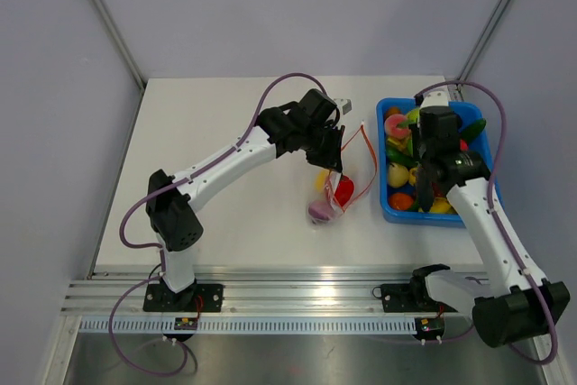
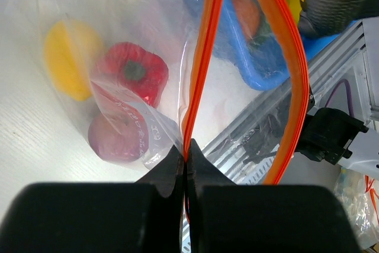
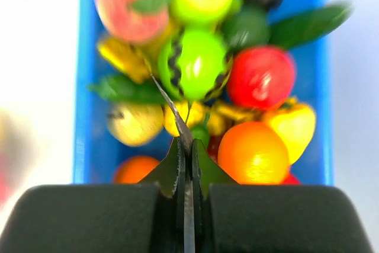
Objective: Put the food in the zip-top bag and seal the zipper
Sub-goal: Pick up the fake fish from the bin, then place the fake fish in the zipper food storage bag.
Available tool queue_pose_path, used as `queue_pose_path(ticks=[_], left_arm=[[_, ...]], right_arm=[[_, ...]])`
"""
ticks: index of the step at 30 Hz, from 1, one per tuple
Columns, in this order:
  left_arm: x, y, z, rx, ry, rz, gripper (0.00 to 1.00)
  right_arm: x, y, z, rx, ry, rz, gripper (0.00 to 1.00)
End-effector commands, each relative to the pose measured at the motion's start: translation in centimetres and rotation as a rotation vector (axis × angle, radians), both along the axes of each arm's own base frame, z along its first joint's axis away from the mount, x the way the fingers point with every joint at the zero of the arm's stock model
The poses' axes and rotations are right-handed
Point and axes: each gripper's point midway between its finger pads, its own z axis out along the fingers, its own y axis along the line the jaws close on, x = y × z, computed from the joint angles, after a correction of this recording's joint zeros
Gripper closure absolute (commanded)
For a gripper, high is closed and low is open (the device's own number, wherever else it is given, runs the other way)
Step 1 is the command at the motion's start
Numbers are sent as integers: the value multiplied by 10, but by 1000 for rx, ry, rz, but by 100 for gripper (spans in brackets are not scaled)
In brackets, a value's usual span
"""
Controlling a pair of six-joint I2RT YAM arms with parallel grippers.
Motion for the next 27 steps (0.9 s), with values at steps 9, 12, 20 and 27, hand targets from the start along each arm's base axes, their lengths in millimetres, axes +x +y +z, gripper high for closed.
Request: queue_pose_path(ticks=[9, 12, 20, 27], left_arm=[[14, -6, 41, -91, -63, 27, 100], [18, -8, 41, -89, -53, 47, 100], [25, -4, 45, -78, -67, 93, 100], [24, -4, 44, -78, -62, 90, 100]], right_arm=[[-29, 8, 156, 414, -364, -211, 100], [-33, 28, 183, 632, -442, -199, 100], [-32, 61, 203, 1007, -543, -184, 100], [-22, 70, 189, 1105, -538, -203, 100]])
